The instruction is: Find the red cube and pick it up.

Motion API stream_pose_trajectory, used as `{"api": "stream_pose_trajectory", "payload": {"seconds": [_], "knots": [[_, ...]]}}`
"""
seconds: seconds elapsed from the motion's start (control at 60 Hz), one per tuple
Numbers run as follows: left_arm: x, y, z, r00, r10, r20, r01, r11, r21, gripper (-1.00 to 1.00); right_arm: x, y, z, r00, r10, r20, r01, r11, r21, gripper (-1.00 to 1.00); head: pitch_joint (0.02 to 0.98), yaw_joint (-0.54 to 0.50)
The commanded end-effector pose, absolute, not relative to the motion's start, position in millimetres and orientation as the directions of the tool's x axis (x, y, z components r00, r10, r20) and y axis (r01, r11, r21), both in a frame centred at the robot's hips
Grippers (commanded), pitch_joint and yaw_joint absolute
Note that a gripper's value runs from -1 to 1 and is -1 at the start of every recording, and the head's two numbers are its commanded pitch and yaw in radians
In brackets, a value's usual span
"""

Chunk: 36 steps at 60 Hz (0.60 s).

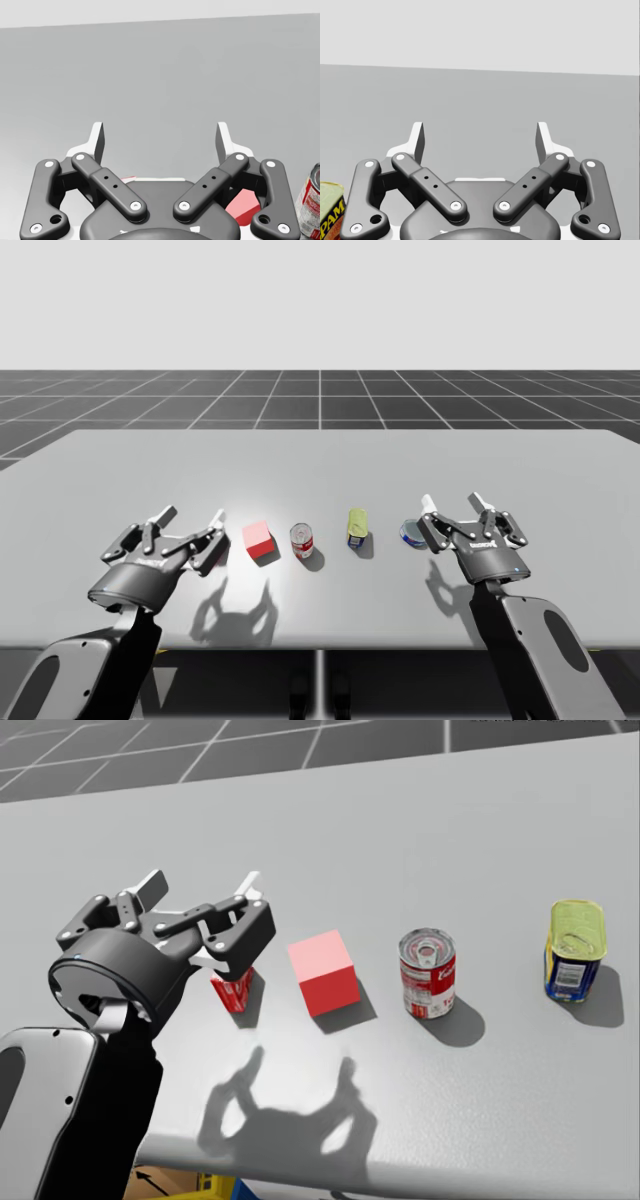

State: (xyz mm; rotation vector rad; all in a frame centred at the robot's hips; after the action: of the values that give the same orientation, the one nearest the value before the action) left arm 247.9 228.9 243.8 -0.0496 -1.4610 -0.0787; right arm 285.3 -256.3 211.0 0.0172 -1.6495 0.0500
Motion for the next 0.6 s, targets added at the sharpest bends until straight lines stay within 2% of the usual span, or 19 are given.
{"api": "stream_pose_trajectory", "payload": {"seconds": [0.017,0.2,0.283,0.6], "knots": [[218,212,246,0.125,-0.037,0.991,0.133,0.991,0.020,-1.00,286,-257,211,-0.080,0.019,0.9966,-0.038,0.999,-0.022,-1.00,0.819,0.26],[197,199,238,0.163,-0.024,0.986,0.160,0.987,-0.002,-1.00,286,-258,211,-0.080,0.016,0.9966,-0.036,0.999,-0.019,-1.00,0.816,0.26],[193,195,234,0.179,-0.044,0.983,0.179,0.984,0.012,-1.00,286,-258,212,-0.085,0.017,0.9962,-0.034,0.999,-0.020,-1.00,0.816,0.27],[192,174,204,0.251,-0.040,0.967,0.215,0.977,-0.015,-1.00,286,-258,213,-0.105,0.032,0.9939,-0.022,0.999,-0.035,-1.00,0.820,0.26]]}}
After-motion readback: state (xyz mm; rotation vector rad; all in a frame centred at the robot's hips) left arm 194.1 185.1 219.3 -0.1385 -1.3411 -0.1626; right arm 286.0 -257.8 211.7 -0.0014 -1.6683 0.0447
